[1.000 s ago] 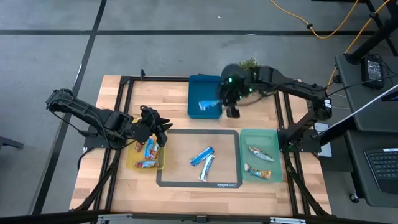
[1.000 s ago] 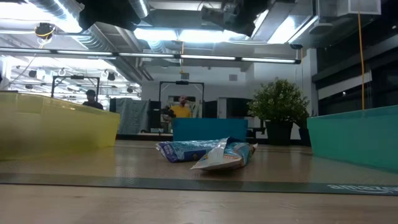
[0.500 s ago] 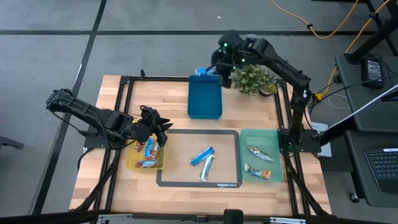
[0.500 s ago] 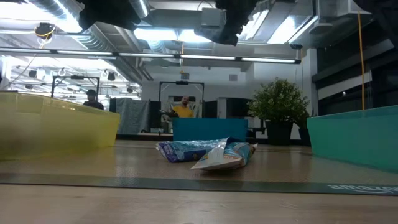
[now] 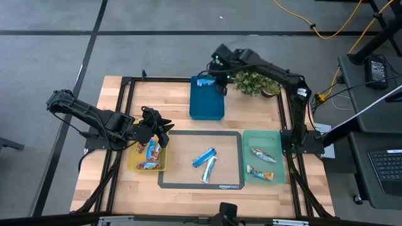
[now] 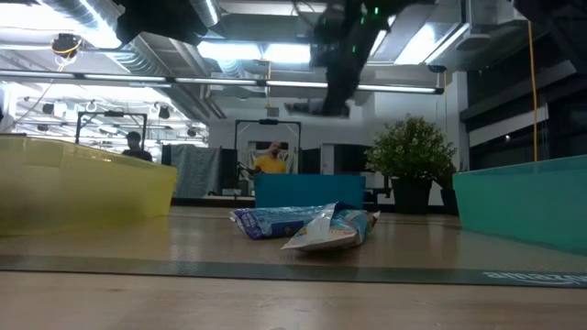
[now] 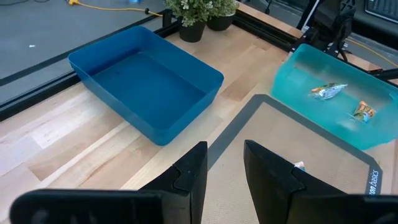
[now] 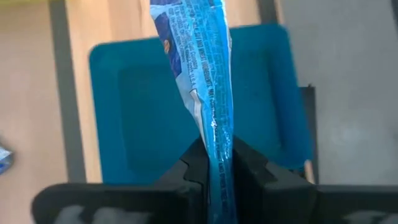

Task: Pick and place Granola Bars by type
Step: Put the blue granola bar into the blue bin

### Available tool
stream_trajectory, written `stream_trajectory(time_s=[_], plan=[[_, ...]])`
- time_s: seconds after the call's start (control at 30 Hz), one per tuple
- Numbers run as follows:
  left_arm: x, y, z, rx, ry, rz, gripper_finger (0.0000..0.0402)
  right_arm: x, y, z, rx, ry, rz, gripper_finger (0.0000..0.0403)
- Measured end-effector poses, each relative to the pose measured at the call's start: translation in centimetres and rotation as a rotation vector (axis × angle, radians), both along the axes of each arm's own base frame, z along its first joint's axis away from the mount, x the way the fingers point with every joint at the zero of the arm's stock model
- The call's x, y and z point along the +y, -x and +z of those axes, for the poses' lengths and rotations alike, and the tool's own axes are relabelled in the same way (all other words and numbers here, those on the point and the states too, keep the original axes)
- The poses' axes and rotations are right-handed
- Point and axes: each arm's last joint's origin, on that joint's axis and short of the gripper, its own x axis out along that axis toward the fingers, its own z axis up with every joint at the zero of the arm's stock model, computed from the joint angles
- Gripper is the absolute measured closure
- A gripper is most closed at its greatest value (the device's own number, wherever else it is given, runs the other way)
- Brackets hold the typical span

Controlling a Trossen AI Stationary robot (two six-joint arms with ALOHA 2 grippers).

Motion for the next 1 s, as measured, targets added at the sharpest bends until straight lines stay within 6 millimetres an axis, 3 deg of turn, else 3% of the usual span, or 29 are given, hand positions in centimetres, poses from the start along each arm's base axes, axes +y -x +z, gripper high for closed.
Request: stream_trajectory(time_s=[0.17, 0.37, 0.57, 0.87, 1.0], plan=[[0.0, 0.0, 0.0, 0.000, 0.000, 0.000, 0.0304, -0.1, -0.5, -5.0, 0.009, -0.047, -0.028, 0.0352], [0.0, 0.0, 0.0, 0.001, -0.001, 0.000, 0.0304, 0.8, -0.6, -8.6, 0.029, -0.097, -0.003, 0.0352], [0.1, 0.0, 0.0, -0.004, -0.023, 0.026, 0.0304, 1.4, -0.5, -9.9, 0.045, -0.107, 0.008, 0.0352], [0.1, 0.1, 0.0, -0.008, -0.034, 0.039, 0.0304, 1.2, -1.2, -10.2, 0.031, -0.098, 0.016, 0.0352], [0.1, 0.1, 0.0, -0.008, -0.034, 0.039, 0.0304, 0.7, -2.1, -12.2, 0.115, -0.143, 0.011, 0.0352]])
